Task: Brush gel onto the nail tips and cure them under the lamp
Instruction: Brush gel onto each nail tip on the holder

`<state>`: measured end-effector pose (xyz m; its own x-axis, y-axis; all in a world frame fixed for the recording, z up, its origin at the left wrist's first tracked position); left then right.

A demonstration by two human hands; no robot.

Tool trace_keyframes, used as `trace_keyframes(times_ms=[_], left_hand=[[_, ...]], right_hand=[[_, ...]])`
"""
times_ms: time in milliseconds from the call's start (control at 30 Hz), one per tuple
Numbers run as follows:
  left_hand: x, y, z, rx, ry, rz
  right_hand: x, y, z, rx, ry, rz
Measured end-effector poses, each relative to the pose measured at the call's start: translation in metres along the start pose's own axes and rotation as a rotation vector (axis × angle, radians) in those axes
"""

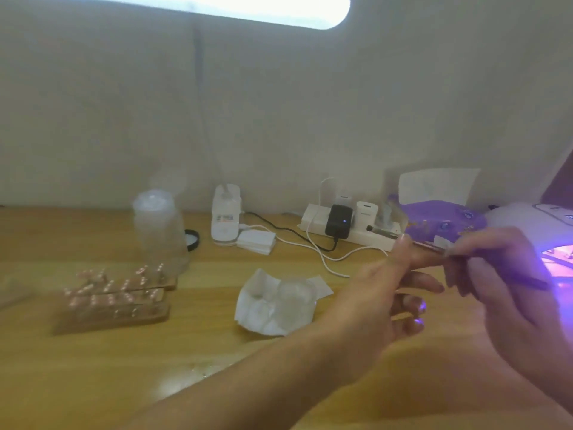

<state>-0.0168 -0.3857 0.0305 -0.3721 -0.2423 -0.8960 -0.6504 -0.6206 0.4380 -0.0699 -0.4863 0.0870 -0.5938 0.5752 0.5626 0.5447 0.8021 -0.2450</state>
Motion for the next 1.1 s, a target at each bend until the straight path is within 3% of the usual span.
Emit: trace_keyframes(times_ms=[67,167,267,333,400,467,633,1100], left_hand=[[-0.011,-0.018,0.039,0.064,0.045,-0.132],[-0.034,-0.063,0.101,0.045,0.332,-0.549],[-0.072,-0.136,0.161,-0.313,0.590,-0.778],[-0.092,-0.196,0.200,-0.603,0.650,-0.820],[-0.104,-0.247,0.224,-0.783,0.613,-0.959],[-0.105,-0.289,0.230,-0.862,0.446,-1.112],[-0.093,-0.331,0.206,-0.768,0.060,-1.256],[-0.092,-0.304,0.163,-0.594,0.221,-1.186]], right_hand=[[-0.002,0.014,-0.010,-0.069,0.069,-0.131],[-0.015,0.045,-0.012,-0.074,0.189,-0.260],[-0.044,0.066,0.001,-0.085,0.379,-0.368],[-0.064,0.075,0.010,-0.134,0.540,-0.480],[-0.076,0.082,0.013,-0.180,0.670,-0.560],[-0.084,0.087,0.013,-0.197,0.742,-0.573],[-0.087,0.103,0.012,-0.196,0.774,-0.579],[-0.091,0.102,0.022,-0.206,0.798,-0.628]])
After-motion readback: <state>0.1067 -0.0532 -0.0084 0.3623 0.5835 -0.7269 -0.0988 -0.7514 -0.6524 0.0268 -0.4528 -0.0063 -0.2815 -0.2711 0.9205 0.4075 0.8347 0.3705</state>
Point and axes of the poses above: each hand's wrist, its own z-axis away from the middle knuckle, its own y-axis out of the palm, x = y × z, the point moved 8 cm from there along -z, towards the middle knuckle, and after that the axes turned 5 degrees about -x, right-handed, at the moved point
